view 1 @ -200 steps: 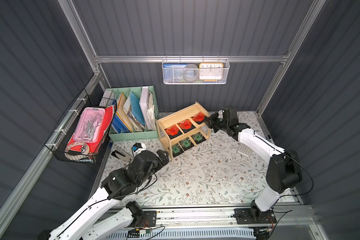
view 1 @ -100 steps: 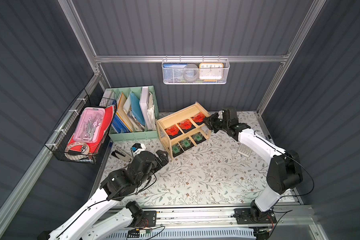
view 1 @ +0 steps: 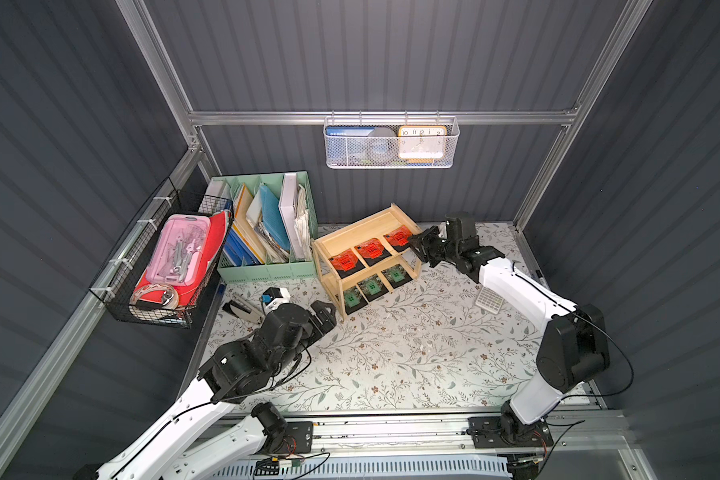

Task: Place the tea bags on the shelf by color
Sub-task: Place the tea bag on the shelf.

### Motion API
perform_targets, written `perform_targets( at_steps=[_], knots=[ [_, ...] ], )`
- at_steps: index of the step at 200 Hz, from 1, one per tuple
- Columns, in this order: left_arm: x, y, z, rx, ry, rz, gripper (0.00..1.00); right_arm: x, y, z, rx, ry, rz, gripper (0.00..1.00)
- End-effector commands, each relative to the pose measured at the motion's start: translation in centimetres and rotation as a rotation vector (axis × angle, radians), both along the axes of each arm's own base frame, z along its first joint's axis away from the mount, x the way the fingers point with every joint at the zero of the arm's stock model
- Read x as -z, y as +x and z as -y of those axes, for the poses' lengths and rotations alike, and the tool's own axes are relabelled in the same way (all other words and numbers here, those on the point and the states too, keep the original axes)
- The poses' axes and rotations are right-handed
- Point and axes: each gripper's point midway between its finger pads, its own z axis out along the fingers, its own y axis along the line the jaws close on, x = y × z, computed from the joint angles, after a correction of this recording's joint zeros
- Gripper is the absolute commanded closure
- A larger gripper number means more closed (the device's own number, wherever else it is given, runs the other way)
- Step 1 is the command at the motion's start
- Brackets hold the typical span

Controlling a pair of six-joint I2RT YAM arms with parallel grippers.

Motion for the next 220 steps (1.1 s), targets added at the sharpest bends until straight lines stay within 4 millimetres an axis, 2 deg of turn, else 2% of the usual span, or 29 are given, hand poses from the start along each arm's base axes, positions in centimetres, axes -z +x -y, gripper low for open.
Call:
perform_targets(
  at_steps=[1,110,178,220],
  knots=[
    [0.5,-0.1,-0.6,-0.014,0.027,-0.006,0.00,0.3,-0.7,0.4,0.004,-0.029,-0.015,0.70],
    [0.7,-0.1,-0.7,-0.020,0.026,-0.008,0.00,1.3,-0.9,1.1,0.023,-0.059,-0.061,0.66],
    [0.7,0.0,-0.6,-0.021,0.023,-0.007,0.00,0.4,-1.0,1.1,0.013,-0.053,-0.035,0.66],
    [0.5,0.5,-0.3,-0.016,0.034,0.010,0.00,-0.4,-2.5,1.6,-0.020,-0.066,-0.023,0.66]
  ],
)
